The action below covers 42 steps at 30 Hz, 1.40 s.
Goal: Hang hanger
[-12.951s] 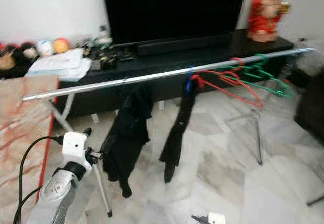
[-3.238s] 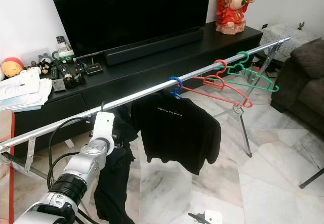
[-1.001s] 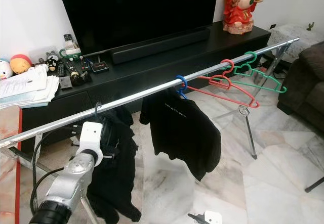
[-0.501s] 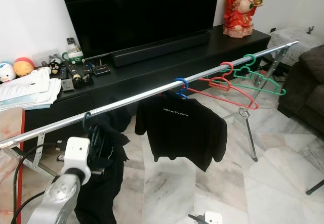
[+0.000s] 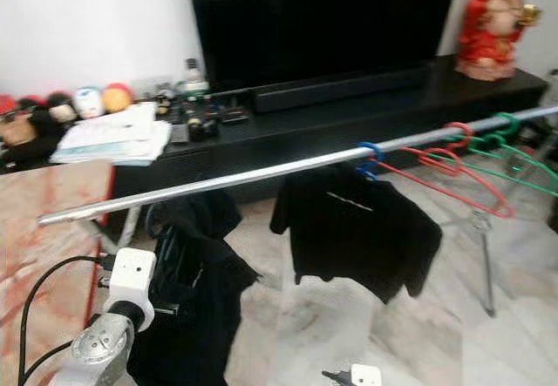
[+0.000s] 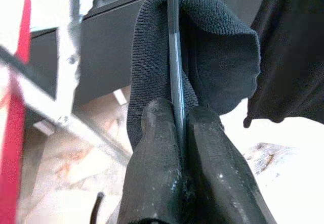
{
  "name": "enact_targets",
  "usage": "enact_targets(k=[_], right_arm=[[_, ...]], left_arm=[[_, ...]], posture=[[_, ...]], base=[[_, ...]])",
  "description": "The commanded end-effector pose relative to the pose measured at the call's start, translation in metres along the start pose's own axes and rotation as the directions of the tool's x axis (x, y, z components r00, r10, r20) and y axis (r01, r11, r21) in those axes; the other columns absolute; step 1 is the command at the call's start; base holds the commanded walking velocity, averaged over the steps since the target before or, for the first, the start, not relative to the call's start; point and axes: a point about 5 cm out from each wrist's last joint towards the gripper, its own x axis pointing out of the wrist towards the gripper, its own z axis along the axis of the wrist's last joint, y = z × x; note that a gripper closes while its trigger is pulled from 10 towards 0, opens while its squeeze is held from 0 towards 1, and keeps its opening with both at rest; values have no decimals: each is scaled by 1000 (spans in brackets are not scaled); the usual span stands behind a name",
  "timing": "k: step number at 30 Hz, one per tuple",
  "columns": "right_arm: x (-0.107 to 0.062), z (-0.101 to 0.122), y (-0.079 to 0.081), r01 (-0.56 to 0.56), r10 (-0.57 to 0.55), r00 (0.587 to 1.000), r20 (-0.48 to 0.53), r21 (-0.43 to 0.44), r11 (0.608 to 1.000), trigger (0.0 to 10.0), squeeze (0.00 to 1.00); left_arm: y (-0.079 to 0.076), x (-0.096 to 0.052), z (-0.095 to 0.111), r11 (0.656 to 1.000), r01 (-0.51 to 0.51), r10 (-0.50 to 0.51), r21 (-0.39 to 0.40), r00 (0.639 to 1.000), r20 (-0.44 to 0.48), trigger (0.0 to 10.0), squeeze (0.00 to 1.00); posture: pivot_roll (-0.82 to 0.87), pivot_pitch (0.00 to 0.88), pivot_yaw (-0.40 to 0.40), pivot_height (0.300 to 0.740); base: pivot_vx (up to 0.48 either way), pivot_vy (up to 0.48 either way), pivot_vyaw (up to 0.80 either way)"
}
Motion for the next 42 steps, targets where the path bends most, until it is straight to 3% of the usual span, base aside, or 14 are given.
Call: enact_targets(k=[1,12,35,42], right_arm=[[0,-3,3,-2,3,1000,-10,7,1000,10000,0],[0,-3,3,3,-3,1000,-13,9,1000,10000,0],[0,-3,1,6,-6,1000,-21,12,1000,10000,0],[0,-3,1,4,-4,1000,-20,12,1000,10000,0]], left_arm=[[2,-1,9,1000,3,-4,31,999,41,10000,0],[0,-2,8,999,18,-19,43,999,36,10000,0],[8,-14,-7,1000,11,-11,14,1000,9,10000,0],[7,-13,-6,1000,17,-17,11,1000,10,10000,0]], posture=[[97,52,61,740],[99,57,55,740],[106,61,45,740],[103,62,47,740]], base=[[0,0,800],[0,0,800],[0,0,0],[-246,0,0]])
